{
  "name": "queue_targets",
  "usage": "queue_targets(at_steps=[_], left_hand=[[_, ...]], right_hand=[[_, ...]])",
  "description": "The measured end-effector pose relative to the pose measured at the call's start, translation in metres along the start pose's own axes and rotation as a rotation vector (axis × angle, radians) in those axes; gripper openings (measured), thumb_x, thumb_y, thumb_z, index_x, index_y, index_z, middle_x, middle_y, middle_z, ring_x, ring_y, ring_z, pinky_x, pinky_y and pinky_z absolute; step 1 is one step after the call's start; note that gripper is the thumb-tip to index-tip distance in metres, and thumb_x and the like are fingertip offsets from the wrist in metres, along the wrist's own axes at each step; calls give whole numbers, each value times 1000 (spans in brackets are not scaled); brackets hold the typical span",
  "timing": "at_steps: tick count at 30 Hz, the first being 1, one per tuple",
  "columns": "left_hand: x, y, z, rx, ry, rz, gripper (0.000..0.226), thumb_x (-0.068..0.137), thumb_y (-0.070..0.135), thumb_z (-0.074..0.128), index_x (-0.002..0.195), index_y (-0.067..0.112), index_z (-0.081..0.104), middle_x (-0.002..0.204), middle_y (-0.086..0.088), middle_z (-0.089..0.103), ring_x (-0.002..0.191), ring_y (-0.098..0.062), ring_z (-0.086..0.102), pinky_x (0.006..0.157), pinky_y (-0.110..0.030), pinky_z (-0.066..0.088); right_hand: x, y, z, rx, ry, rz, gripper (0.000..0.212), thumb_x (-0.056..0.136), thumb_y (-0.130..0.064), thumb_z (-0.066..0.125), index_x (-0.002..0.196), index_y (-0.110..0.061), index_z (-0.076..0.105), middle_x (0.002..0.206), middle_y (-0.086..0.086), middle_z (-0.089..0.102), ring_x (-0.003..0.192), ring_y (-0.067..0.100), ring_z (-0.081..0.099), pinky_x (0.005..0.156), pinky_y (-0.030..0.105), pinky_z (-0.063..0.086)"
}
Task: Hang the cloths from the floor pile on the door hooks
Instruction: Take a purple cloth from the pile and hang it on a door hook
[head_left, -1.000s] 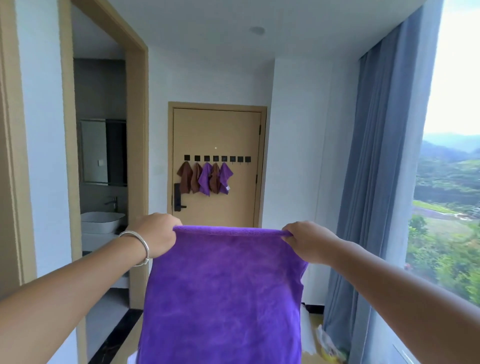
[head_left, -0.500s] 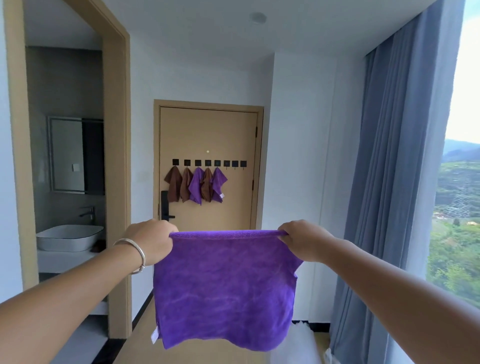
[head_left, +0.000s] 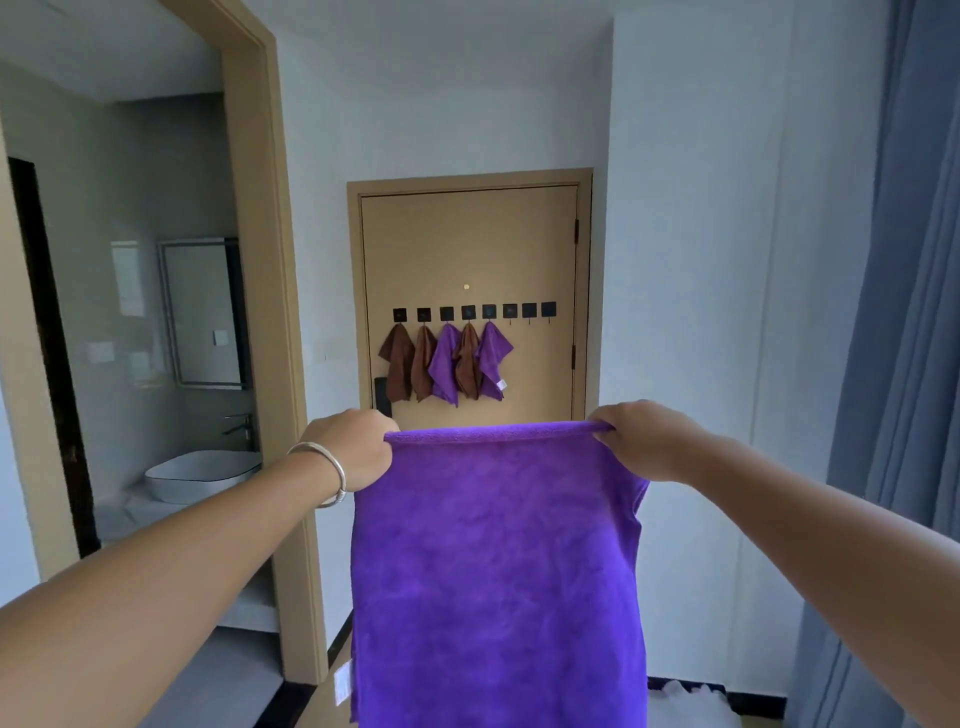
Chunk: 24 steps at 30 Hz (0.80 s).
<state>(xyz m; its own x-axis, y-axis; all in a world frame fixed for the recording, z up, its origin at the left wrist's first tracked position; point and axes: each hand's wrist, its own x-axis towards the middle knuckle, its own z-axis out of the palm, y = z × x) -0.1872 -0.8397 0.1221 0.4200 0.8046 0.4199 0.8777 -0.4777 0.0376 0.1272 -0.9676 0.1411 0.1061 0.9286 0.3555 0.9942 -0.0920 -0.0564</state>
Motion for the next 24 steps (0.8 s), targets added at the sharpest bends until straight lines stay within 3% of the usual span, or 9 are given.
queue_targets(at_steps=[5,12,16,24], left_hand=[[59,5,24,24,-5,-24,29,86,14,39,62,21,53,63,1,59,64,-21,60,60,-33,47],[143,-5,65,50,-36,-28,24,83,11,40,63,20,50,68,-1,60,61,-22,55,54,-27,36],[205,-25,98,29,1,-17,26,83,10,39,64,21,51,68,-1,59,61,-18,53,51,-25,31],[348,-85,166,-128,43,66,32,89,11,38,63,23,53,63,2,58,58,-17,55,49,-25,34]], right_hand=[[61,31,24,13,16,-17,27,102,-26,34,82,-30,51,74,-12,52,67,4,47,50,17,30],[153,57,66,21,-13,-13,25,102,-24,33,87,-29,52,75,-10,53,67,4,47,51,19,32],[217,63,96,29,-3,12,30,102,-24,34,78,-32,49,73,-12,52,68,4,48,51,19,31],[367,66,149,12,-26,89,27,102,-23,33,100,-29,60,92,-4,62,79,13,55,59,21,37]])
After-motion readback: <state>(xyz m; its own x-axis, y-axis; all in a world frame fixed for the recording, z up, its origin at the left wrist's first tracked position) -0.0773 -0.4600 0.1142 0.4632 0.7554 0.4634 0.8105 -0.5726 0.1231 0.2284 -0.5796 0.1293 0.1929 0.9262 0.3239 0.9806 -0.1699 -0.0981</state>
